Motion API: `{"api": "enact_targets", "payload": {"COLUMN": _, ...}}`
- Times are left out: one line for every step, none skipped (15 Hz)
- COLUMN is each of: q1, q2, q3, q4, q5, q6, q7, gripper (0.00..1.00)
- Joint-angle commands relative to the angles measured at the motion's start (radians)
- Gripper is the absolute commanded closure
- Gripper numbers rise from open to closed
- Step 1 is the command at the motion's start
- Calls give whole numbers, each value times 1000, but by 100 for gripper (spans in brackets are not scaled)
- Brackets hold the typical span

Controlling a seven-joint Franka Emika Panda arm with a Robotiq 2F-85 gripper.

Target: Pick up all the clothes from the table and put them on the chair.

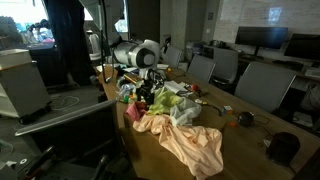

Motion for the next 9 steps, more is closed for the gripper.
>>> {"api": "enact_targets", "payload": {"q1": -14, "q2": -3, "q3": 5, "q4": 12, "q5": 29, "q6": -42, "q7": -21, "gripper": 0}}
{"api": "enact_targets", "payload": {"q1": -17, "q2": -12, "q3": 9, "q4": 4, "q5": 35, "q6": -52, "q7": -30, "gripper": 0}}
{"api": "enact_targets", "payload": {"q1": -18, "q2": -14, "q3": 11, "q4": 2, "q5": 41, "q6": -58, "q7": -34, "gripper": 0}}
{"api": "enact_targets", "payload": {"q1": -22, "q2": -18, "q3": 16, "q4": -1, "q5": 52, "q6": -68, "q7": -43, "gripper": 0}}
{"api": "enact_targets", "payload": {"q1": -22, "q2": -18, "q3": 19, "q4": -1, "q5": 60, "q6": -73, "q7": -48, "gripper": 0}}
{"api": "enact_targets", "payload": {"q1": -21, "q2": -16, "q3": 20, "q4": 0, "q5": 63, "q6": -79, "q7": -51, "gripper": 0}}
{"api": "enact_targets", "payload": {"q1": -20, "q2": -15, "q3": 21, "q4": 1, "q5": 67, "q6": -85, "q7": -54, "gripper": 0}}
{"api": "enact_targets", "payload": {"q1": -19, "q2": -14, "q3": 22, "q4": 1, "q5": 70, "q6": -85, "q7": -58, "gripper": 0}}
{"api": "enact_targets", "payload": {"q1": -19, "q2": -14, "q3": 22, "q4": 1, "q5": 71, "q6": -86, "q7": -59, "gripper": 0}}
